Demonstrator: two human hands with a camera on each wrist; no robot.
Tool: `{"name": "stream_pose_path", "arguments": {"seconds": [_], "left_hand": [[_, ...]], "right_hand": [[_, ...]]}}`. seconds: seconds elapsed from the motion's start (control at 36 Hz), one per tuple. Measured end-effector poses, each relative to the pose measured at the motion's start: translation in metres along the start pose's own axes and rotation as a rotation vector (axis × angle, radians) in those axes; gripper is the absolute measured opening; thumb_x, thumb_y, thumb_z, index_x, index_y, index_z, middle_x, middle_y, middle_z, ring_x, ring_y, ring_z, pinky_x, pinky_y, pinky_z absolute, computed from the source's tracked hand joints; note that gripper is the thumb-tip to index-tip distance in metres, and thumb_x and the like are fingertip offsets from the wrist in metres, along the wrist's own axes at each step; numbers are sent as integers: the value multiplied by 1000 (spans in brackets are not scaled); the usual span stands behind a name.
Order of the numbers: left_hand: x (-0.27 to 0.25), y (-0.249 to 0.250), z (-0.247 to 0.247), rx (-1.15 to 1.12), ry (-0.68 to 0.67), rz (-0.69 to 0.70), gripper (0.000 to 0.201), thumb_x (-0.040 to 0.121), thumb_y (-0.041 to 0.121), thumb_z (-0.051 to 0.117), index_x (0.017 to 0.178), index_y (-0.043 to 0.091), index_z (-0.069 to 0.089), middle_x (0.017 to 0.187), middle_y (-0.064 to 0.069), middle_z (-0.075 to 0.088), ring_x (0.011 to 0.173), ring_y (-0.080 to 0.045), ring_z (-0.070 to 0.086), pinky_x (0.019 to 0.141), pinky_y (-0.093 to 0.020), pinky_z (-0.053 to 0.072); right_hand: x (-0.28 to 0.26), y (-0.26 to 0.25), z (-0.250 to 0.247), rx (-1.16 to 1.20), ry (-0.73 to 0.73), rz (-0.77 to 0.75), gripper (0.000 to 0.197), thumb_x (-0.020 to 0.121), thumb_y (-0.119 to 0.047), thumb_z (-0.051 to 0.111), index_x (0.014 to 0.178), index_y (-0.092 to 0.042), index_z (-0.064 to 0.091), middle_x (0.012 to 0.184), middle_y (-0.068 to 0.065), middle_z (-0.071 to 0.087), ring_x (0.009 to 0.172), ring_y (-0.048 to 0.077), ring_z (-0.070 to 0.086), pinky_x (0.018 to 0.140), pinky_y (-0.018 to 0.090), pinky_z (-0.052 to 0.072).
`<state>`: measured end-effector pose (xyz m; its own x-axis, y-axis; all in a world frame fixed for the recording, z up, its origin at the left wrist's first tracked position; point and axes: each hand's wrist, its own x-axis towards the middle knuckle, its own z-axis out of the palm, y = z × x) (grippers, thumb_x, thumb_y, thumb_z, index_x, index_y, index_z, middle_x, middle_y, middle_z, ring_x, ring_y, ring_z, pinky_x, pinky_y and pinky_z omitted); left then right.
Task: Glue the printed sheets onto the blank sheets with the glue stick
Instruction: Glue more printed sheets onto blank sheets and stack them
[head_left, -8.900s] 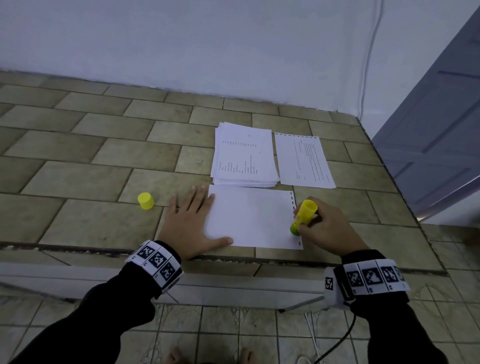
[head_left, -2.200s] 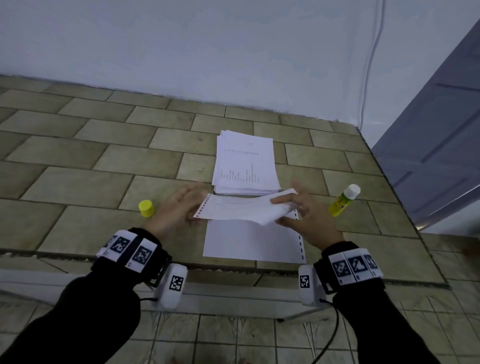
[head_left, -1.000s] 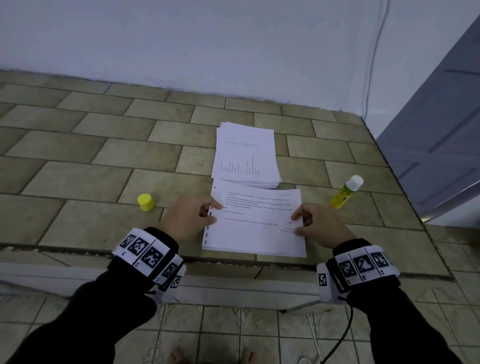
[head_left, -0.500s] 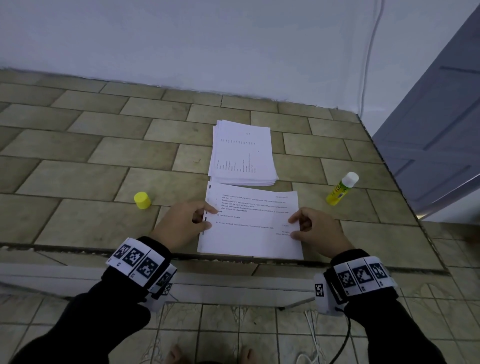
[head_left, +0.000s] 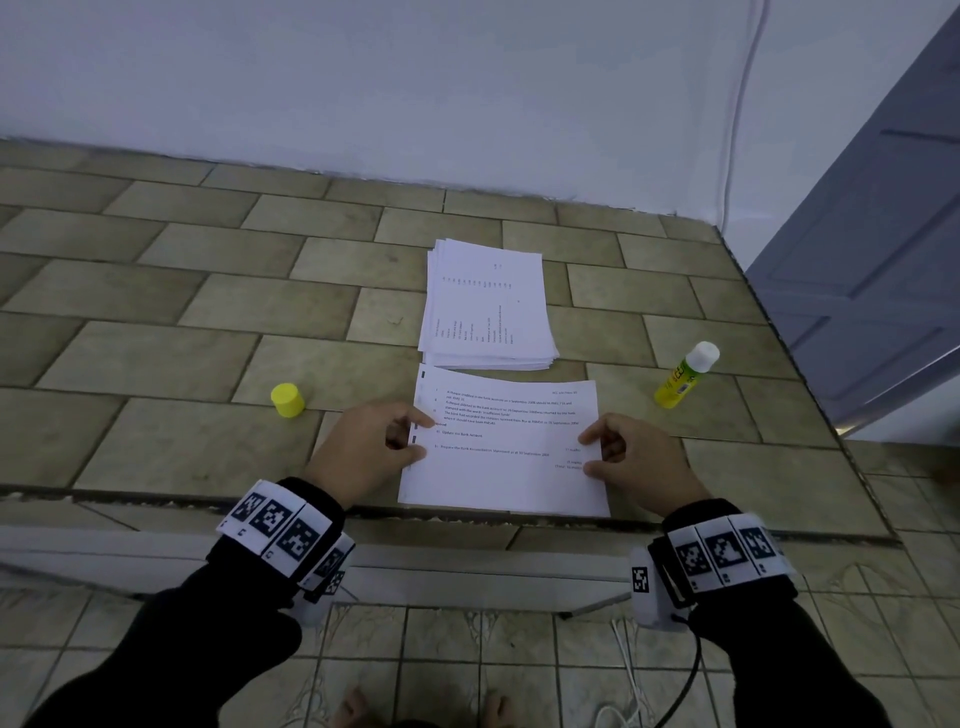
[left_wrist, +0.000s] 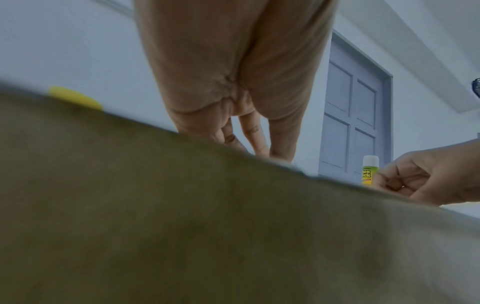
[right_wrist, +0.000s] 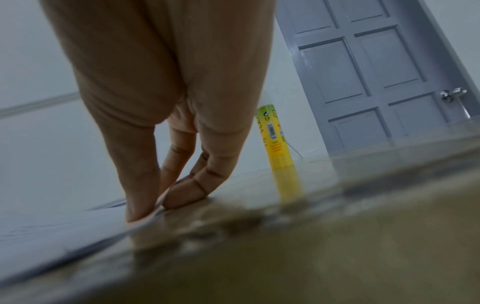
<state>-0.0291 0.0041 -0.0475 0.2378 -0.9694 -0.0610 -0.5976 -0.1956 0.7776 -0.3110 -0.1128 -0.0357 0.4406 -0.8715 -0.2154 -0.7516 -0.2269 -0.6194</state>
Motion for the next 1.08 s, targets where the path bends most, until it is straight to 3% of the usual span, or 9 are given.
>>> {"name": "stream_pose_path", "arguments": {"seconds": [0.19,0.33,0.47,0.56,0.67,0.75,0.89,1.0,1.08], "left_hand": [[0,0,0,6,13,-1,27,79,2,77,100,18,69,75,17,54,68,15,55,61,-2,40],[1,-3,2,120,-5,27,27,82,7,76,104,21,67,83,12,52,70,-2,53,66,-10,39],[3,-8,2,410,-2,101,50,81,27,74,129,19,60,148,-10,37,135,-29,35,104,-37,36],[5,-9,7,430,-28,165,66,78,50,40,135,20,53,158,-8,29,145,-28,24,111,-51,33],[14,-10,21,527,-42,165,84,85,61,2,152,16,27,164,1,6,151,-16,-3,120,-46,3],[17,-20,31,625,-34,169,92,89,64,-15,154,10,22,164,-1,13,151,-20,2,119,-52,3],[17,-29,39,645,24,170,69,98,47,12,147,7,39,156,-6,34,146,-26,28,114,-60,19],[19,-31,41,664,57,205,65,99,45,19,144,6,44,154,-8,39,143,-29,34,111,-62,26],[20,-33,42,670,81,240,62,98,41,22,143,5,47,151,-12,43,140,-32,38,108,-66,29]], "right_hand": [[-2,-3,0,-15,-6,19,27,79,-8,75,93,-26,60,87,-12,58,76,1,55,61,10,38],[-4,-10,0,-131,-15,4,24,83,-11,71,98,-25,58,98,-1,52,76,3,50,60,7,38],[-9,-14,3,-307,22,3,25,87,-17,67,110,-24,62,111,1,44,99,14,48,66,9,27],[-12,-15,6,-388,46,18,27,88,-21,66,114,-28,61,122,1,45,116,20,44,78,18,26],[-14,-18,7,-417,60,11,28,89,-23,64,115,-30,59,125,0,45,118,20,41,85,23,32],[-16,-20,8,-483,75,6,27,89,-24,64,115,-31,59,129,0,45,119,20,41,91,27,37],[-13,-40,23,-403,163,-138,35,95,-21,55,129,-19,53,148,5,39,136,24,33,109,37,31],[-5,-80,52,-372,-36,-199,52,105,-36,27,153,-18,18,162,-1,9,149,15,2,121,46,1],[8,-104,80,-377,-151,-234,57,104,-43,17,155,-17,5,163,0,-1,149,14,-6,119,50,-6]]}}
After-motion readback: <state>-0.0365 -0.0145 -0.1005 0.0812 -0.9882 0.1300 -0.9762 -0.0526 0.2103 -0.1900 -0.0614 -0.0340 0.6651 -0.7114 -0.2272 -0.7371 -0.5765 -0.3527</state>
